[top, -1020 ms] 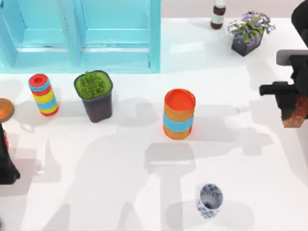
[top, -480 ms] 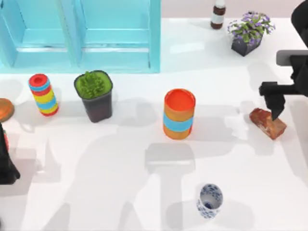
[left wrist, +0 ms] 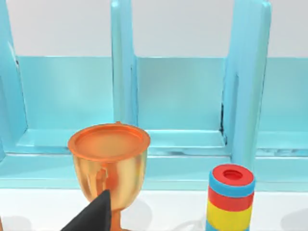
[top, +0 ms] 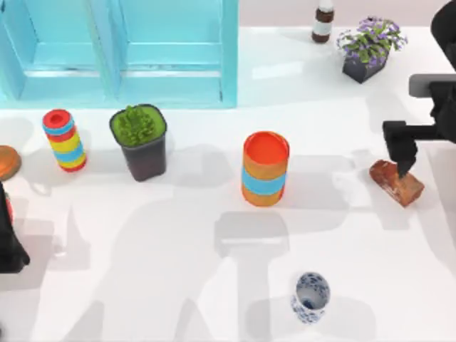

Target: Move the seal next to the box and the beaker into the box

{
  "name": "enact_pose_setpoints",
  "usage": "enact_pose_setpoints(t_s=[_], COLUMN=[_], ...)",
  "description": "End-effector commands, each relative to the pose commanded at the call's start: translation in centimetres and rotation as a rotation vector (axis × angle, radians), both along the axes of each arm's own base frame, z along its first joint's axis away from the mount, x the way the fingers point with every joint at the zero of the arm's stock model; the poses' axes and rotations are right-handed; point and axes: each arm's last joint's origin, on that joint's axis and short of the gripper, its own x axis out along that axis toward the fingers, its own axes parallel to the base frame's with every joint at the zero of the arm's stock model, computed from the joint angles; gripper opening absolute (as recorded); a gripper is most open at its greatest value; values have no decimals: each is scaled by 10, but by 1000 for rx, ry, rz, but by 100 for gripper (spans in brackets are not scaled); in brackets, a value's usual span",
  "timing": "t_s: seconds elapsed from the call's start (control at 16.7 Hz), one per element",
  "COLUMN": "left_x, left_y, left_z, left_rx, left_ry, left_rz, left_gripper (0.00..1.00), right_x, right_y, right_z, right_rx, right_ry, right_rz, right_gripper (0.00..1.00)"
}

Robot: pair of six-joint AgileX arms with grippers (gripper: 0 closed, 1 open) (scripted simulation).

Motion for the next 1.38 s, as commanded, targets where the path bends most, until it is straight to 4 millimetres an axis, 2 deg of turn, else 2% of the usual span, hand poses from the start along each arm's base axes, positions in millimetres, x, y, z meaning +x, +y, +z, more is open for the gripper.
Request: enact_pose_setpoints(t_s=[0.6, 0.9, 1.2, 1.38], left_x=[0, 0, 0, 0], left_y=[0, 0, 0, 0], left_z=[0, 0, 0, 0], left_rx=[0, 0, 0, 0], left_ry=[0, 0, 0, 0], left_rz=[0, 0, 0, 0], left_gripper=[100, 100, 100, 100], right_x=[5, 0, 0, -11], right_y=[2, 0, 2, 25], right_z=[59, 98, 98, 92], right_rx=[0, 0, 0, 0], right_ry=[18, 3, 3, 5], right_rz=[4, 2, 3, 4], right_gripper=[100, 100, 100, 100])
